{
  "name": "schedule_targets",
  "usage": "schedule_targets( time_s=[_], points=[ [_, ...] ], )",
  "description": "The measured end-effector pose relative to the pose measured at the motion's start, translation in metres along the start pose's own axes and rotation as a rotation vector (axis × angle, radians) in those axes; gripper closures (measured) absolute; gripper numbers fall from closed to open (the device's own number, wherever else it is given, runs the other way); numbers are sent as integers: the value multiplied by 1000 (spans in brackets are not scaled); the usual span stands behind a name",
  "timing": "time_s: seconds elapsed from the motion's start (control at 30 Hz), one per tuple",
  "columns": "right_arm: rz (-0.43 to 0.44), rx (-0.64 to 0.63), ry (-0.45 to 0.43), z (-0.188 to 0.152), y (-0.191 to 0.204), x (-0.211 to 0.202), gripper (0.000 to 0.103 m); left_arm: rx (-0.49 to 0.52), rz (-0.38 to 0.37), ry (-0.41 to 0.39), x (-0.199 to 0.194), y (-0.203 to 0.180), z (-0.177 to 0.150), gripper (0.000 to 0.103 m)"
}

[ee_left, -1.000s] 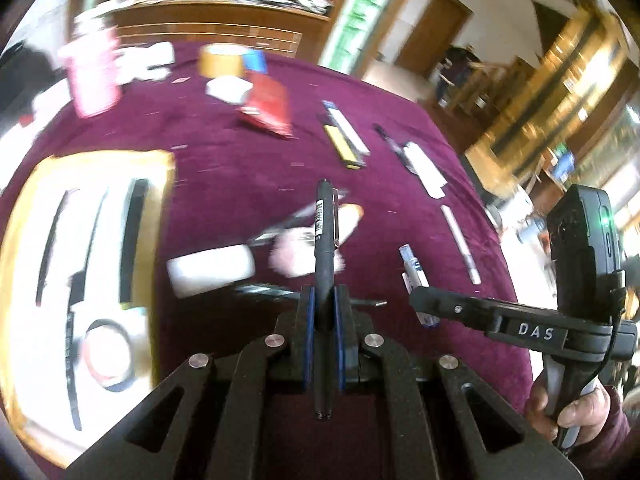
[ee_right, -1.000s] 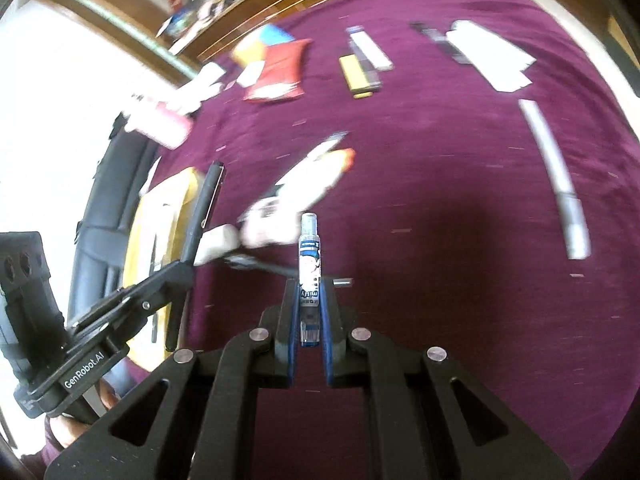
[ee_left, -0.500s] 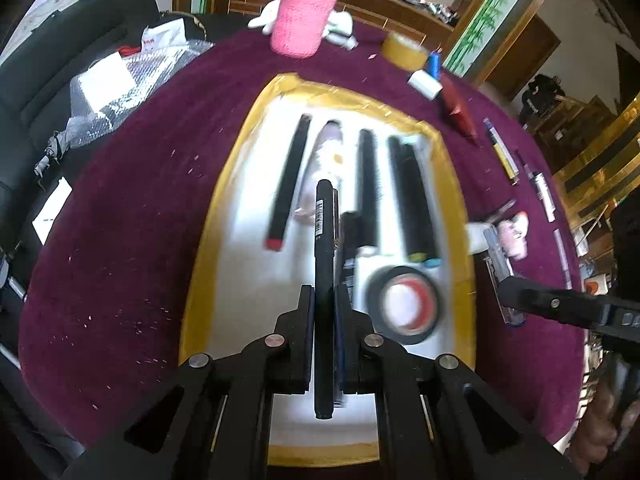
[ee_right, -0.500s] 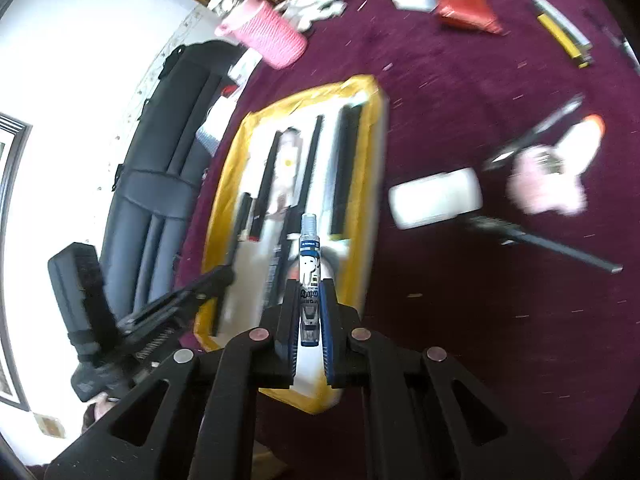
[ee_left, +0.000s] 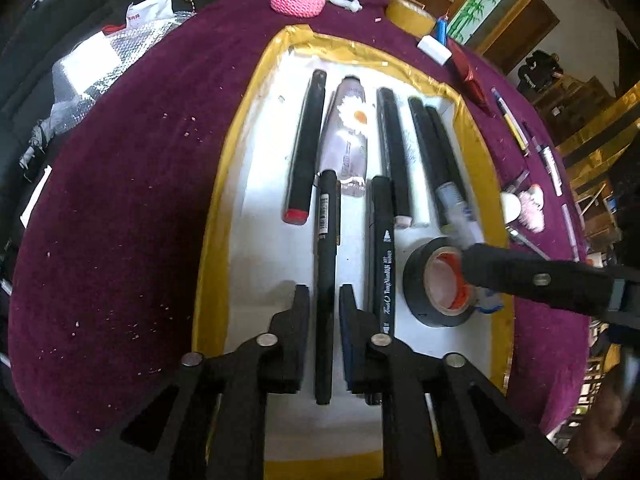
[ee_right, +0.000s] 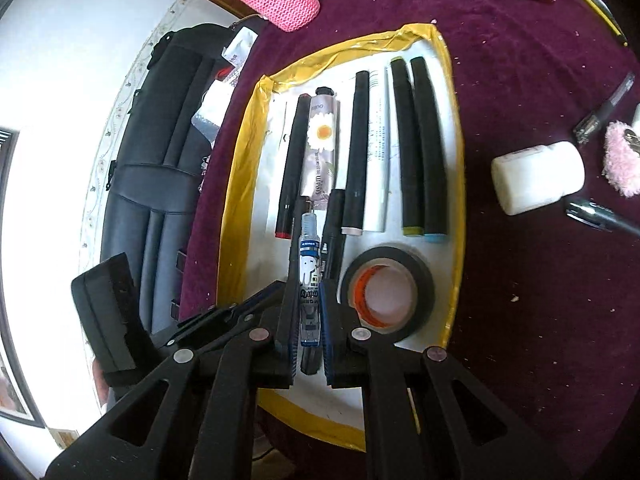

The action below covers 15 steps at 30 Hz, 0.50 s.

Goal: Organize objects
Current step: 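Carry the pen and bottle to the tray, lower them and open both tools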

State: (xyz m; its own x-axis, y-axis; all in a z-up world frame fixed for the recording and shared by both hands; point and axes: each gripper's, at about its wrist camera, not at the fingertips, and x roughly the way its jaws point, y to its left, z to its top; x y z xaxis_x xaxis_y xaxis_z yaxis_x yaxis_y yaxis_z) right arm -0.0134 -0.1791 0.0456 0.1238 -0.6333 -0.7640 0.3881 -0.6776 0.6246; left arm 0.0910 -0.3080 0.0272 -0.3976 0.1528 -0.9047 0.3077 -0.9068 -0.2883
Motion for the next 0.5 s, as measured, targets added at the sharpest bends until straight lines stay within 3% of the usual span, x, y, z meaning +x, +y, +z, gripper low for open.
schedule_targets(
  time_s=[0.3,0.5],
  points=[
    [31,-6,80,9,26,41,95,-75,-35,-114,-58,27,0,77],
    [6,-28,141,6,39,74,95,-113,-37,-124,-64,46,-3,76]
  ],
)
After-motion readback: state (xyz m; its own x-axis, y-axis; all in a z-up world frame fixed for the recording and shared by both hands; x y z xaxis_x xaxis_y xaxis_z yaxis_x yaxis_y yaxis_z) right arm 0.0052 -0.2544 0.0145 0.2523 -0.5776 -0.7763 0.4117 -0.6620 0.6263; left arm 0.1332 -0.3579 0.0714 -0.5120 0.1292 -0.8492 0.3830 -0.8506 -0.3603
